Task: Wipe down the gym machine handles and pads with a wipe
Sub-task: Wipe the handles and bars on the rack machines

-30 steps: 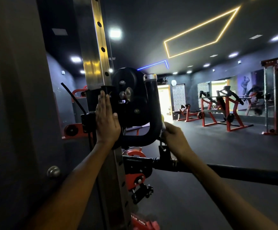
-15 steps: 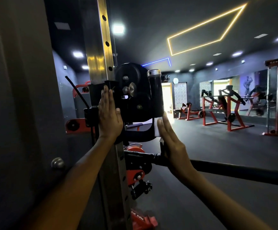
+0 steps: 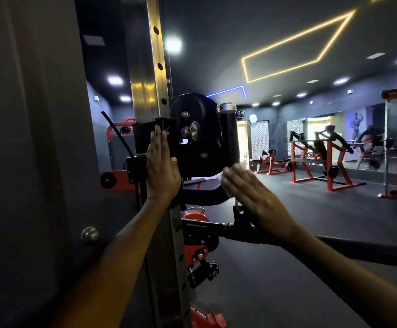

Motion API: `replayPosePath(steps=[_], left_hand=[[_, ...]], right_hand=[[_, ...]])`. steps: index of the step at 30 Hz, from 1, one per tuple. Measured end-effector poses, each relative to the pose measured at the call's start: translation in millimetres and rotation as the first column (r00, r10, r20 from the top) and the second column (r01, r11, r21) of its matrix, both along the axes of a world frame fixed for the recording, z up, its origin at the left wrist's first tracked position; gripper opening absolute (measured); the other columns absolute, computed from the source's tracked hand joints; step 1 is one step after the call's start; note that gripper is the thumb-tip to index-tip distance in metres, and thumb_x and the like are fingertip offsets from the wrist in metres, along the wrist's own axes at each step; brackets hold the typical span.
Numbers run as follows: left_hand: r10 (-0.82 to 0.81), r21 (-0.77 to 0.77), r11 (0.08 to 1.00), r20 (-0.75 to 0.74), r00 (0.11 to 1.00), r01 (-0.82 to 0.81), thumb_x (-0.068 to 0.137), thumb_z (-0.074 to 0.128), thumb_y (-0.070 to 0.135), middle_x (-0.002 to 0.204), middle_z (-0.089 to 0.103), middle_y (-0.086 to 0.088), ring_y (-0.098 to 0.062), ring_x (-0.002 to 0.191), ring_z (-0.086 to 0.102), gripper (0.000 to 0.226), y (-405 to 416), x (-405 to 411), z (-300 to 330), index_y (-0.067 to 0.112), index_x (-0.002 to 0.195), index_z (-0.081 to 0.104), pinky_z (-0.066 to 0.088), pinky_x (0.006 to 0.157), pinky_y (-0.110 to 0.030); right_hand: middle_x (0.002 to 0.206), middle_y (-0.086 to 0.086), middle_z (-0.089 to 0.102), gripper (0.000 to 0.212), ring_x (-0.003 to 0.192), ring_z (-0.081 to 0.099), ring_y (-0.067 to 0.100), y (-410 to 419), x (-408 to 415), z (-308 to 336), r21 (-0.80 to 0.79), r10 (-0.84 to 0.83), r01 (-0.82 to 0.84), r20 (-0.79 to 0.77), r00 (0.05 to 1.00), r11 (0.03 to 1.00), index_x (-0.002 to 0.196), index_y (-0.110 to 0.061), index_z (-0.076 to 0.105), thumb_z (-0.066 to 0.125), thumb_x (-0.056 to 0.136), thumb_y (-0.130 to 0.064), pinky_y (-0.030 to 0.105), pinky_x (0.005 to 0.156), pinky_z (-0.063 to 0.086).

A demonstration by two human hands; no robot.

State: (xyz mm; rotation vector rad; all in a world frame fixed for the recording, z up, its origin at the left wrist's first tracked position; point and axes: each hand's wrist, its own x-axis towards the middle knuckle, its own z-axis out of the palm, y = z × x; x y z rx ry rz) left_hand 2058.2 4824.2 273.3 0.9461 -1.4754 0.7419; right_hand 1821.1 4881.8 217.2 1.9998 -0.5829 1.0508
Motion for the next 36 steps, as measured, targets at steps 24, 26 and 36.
replayPosePath(steps=[24, 26, 36], left_hand=[[-0.024, -0.003, 1.000, -0.006, 1.000, 0.024, 0.092, 0.041, 0.007, 0.161, 0.008, -0.014, -0.017, 0.147, 0.001, 0.066, -1.5, 0.4, -2.2, 0.002, 0.152, 0.013, -0.004, 0.119, -0.021], [-0.028, -0.009, 1.000, -0.006, 1.000, 0.028, 0.092, 0.041, 0.006, 0.161, 0.008, -0.014, -0.018, 0.148, 0.002, 0.067, -2.4, 1.1, -1.6, 0.003, 0.152, 0.012, -0.003, 0.119, -0.022], [-0.021, -0.014, 1.000, -0.010, 1.000, 0.021, 0.092, 0.041, 0.007, 0.160, 0.007, -0.010, -0.017, 0.147, 0.003, 0.065, -1.8, 1.1, -2.0, 0.002, 0.152, 0.014, -0.002, 0.120, -0.022]], right_hand=[[0.128, 0.012, 0.055, 0.033, 0.128, 0.046, 0.009, 29.5, 21.0, -4.1, -0.013, 0.259, -0.295, 0.513, 0.818, 0.956, 0.122, 0.006, 0.057, 0.038, 0.095, 0.001, 0.028, 0.109, 0.036], [0.117, 0.000, 0.061, 0.037, 0.109, 0.053, -0.011, 22.1, 19.4, 36.8, -0.015, 0.246, -0.428, 0.836, 0.490, 0.903, 0.119, 0.001, 0.061, 0.037, 0.091, 0.006, 0.019, 0.098, 0.042], [0.079, 0.003, 0.063, 0.031, 0.063, 0.056, 0.006, 19.3, 40.0, 69.3, 0.228, 0.046, -0.858, 0.959, 0.280, 0.461, 0.098, -0.015, 0.068, 0.039, 0.096, -0.005, 0.017, 0.059, 0.044]])
